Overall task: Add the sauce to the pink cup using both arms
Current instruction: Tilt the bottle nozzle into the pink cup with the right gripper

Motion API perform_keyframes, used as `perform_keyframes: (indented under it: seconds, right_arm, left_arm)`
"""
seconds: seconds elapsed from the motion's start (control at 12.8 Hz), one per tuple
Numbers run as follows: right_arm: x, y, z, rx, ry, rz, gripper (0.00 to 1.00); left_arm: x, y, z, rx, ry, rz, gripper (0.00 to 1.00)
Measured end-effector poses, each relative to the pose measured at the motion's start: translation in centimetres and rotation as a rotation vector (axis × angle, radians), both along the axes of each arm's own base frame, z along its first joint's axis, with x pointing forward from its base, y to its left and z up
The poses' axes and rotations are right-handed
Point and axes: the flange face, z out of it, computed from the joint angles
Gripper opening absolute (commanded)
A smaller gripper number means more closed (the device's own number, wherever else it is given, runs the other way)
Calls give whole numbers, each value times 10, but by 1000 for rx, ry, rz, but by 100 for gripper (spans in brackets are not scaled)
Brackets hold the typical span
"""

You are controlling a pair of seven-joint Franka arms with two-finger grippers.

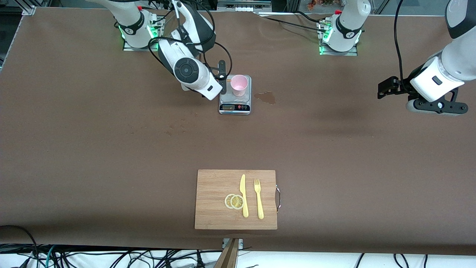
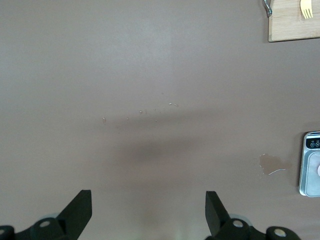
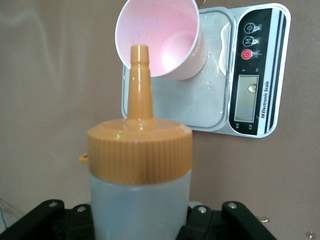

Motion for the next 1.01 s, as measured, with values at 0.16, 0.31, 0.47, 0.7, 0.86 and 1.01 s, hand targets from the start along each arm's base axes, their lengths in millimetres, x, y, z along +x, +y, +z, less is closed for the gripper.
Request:
perform_keyframes:
  seconds: [0.16,0.31,0.47,0.7,0.86,1.01]
  right_arm:
    - [-4,3,0,-28,-16,3,0]
    - [-8,7,-2,-54,-34,23,0]
    - [-11,11,-5,-87,-53,34,0]
    - [-15,21,-7,-116,-76,46,0]
    - [-13,26,-5,-141,-92,61,0]
    - [-10,33,0,-171,-103,70,0]
  left_arm:
    - [-1,4,-1,1,10,6,100]
    - [-1,7,-1,1,11,12,100]
    - [-1,8,-1,1,14,15,100]
    - [-1,9,-1,1,15,15,100]
    - [-1,9,-1,1,15,15,100]
    - [-1,9,-1,1,15,15,100]
